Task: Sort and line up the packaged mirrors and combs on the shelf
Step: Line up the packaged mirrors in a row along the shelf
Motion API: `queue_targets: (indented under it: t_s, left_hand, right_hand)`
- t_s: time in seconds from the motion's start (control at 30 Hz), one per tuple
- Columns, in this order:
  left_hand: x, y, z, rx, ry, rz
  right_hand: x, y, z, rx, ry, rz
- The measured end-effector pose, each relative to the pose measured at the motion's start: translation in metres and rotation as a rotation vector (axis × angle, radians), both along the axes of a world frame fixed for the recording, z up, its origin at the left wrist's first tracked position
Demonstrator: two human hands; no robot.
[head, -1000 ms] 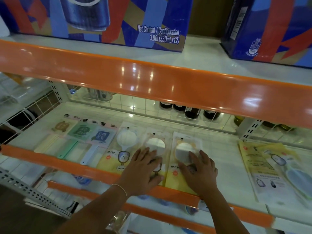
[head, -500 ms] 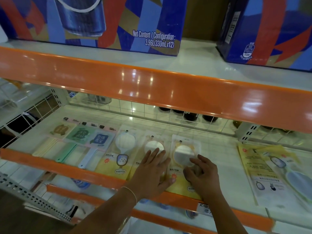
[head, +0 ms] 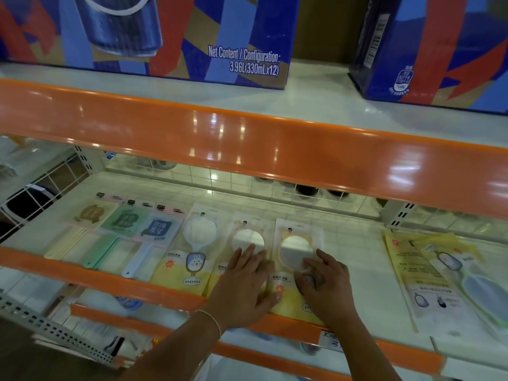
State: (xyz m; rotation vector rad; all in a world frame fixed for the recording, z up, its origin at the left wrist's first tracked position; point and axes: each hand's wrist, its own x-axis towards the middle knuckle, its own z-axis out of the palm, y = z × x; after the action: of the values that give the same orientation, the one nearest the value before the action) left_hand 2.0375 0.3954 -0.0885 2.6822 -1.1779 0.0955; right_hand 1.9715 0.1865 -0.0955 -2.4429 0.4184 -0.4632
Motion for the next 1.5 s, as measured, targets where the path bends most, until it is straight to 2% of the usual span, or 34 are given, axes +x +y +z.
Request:
queue_targets:
  t_s: [0.13,0.33,0.43,0.57,0.67,0.83,0.9,1.0,1.17,1.33,1.5]
  left_hand:
    - [-0.001,0.001,0.0,-0.017,0.012,0.003]
    - [-0.002,-0.003,0.006,-0.064,-0.008,0.028]
    - [-0.003,-0.022,0.017,-0.14,0.028,0.001]
    - [-0.014,-0.074,0.041,-0.182,0.155,-0.103]
    - [-0.024,-0.119,0.057,-0.153,0.267,-0.189]
    - [-0.046,-0.179,0.069,-0.129,0.425,-0.292]
    - [-0.055,-0.195,0.068,-0.094,0.428,-0.322]
    - [-0.065,-0.21,0.065,-0.054,0.444,-0.353]
    - [-0.078,-0.222,0.06,-0.046,0.46,-0.383]
    - [-0.082,-0.22,0.054,-0.038,0.465,-0.377]
    - [-0.08,-0.214,0.054,-0.055,0.435,-0.361]
  right_hand:
    - [-0.001,0.002,0.001,0.026,-0.003,-0.005]
    - [-0.008,-0.008,0.018,0.408,-0.071,-0.142]
    - [-0.019,-0.035,0.031,0.337,-0.136,-0.237]
    - [-0.039,-0.093,0.048,0.075,-0.169,-0.411]
    - [-0.058,-0.138,0.052,-0.074,-0.08,-0.504]
    - [-0.098,-0.181,0.038,-0.138,0.185,-0.739]
    - [-0.113,-0.189,0.033,-0.119,0.269,-0.815]
    - [-0.126,-0.2,0.027,-0.001,0.287,-0.883]
    - [-0.138,-0.208,0.015,0.051,0.183,-0.893]
    - [-0.144,-0.208,0.027,0.265,0.004,-0.957]
    - [-0.152,-0.209,0.032,0.309,-0.042,-0.946]
